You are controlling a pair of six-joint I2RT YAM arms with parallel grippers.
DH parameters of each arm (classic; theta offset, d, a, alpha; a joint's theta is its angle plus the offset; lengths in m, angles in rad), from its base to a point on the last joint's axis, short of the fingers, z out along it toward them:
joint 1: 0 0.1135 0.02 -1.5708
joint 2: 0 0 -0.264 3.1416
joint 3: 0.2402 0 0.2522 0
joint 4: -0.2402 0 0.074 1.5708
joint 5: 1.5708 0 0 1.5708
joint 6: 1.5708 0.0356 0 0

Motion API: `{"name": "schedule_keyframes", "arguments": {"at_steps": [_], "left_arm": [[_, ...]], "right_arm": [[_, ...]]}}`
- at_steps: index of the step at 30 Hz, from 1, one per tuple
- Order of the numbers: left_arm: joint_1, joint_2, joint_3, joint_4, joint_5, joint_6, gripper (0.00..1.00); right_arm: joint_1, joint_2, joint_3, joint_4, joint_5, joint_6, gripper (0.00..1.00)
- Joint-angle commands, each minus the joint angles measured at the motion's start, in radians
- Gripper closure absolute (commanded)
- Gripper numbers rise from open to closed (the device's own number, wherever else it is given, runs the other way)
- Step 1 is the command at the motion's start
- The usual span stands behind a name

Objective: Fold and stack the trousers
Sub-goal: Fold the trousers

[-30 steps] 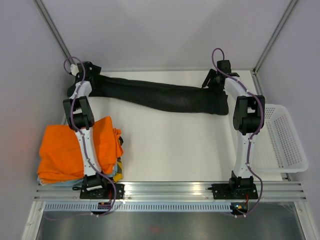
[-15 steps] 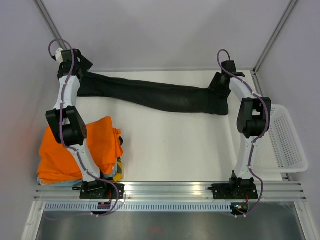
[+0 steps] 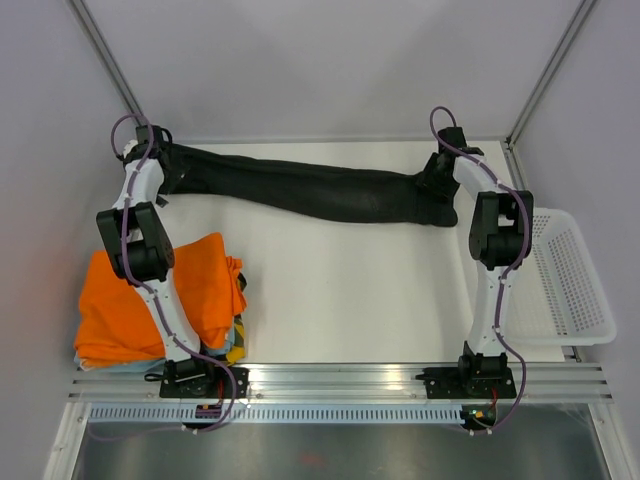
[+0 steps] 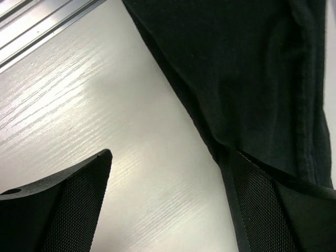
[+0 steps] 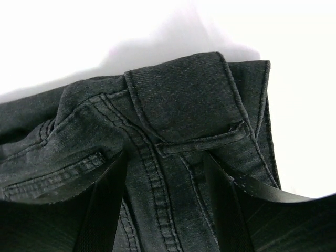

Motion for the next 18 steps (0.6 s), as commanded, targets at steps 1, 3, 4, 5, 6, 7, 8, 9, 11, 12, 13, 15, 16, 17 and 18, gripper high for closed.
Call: {"name": "schedule_keyframes", "arguments": {"at_steps": [1, 3, 4, 5, 6, 7, 8, 9, 11, 12, 13, 15, 16, 17, 18], "left_arm": [[0.025, 0.023, -0.005, -0.024, 0.028, -0.086, 0.03], [0.025, 0.034, -0.017, 0.009, 0.046, -0.098, 0.04], [0.025, 0.040, -0.024, 0.022, 0.060, -0.110, 0.04], [0.025, 0.055, -0.025, 0.047, 0.064, -0.121, 0.04], [0.025, 0.066, -0.027, 0.058, 0.072, -0.133, 0.04], [0.025, 0.078, -0.027, 0.073, 0.080, -0.153, 0.05], [0.025, 0.089, -0.027, 0.091, 0.101, -0.167, 0.07], [0.025, 0.112, -0.024, 0.122, 0.113, -0.179, 0.08], [0.025, 0.126, -0.022, 0.156, 0.153, -0.215, 0.11], [0.025, 0.134, -0.024, 0.186, 0.166, -0.222, 0.11], [0.025, 0.135, -0.024, 0.196, 0.172, -0.227, 0.12], [0.025, 0.134, -0.022, 0.208, 0.180, -0.225, 0.13], [0.025, 0.126, -0.022, 0.208, 0.184, -0.219, 0.13], [0.025, 0.123, -0.022, 0.208, 0.189, -0.213, 0.14], [0.025, 0.120, -0.025, 0.207, 0.193, -0.209, 0.14]], "right_arm": [[-0.052, 0.120, 0.100, -0.008, 0.044, 0.003, 0.34], [-0.069, 0.157, 0.137, 0.001, 0.023, 0.003, 0.34], [-0.079, 0.171, 0.175, 0.009, 0.020, 0.000, 0.34], [-0.080, 0.201, 0.194, 0.010, 0.019, -0.005, 0.34], [-0.080, 0.220, 0.217, 0.010, 0.019, -0.011, 0.35], [-0.080, 0.237, 0.261, 0.001, 0.019, -0.018, 0.35], [-0.079, 0.269, 0.277, -0.004, 0.021, -0.035, 0.36], [-0.080, 0.283, 0.293, -0.007, 0.030, -0.044, 0.36], [-0.080, 0.309, 0.324, -0.007, 0.061, -0.102, 0.36], [-0.080, 0.313, 0.333, -0.007, 0.072, -0.124, 0.36], [-0.080, 0.317, 0.349, -0.005, 0.102, -0.142, 0.35], [-0.082, 0.323, 0.364, -0.002, 0.134, -0.190, 0.34], [-0.083, 0.324, 0.381, 0.003, 0.141, -0.202, 0.33], [-0.083, 0.329, 0.389, 0.004, 0.151, -0.210, 0.33], [-0.083, 0.333, 0.398, 0.004, 0.154, -0.218, 0.33]]}}
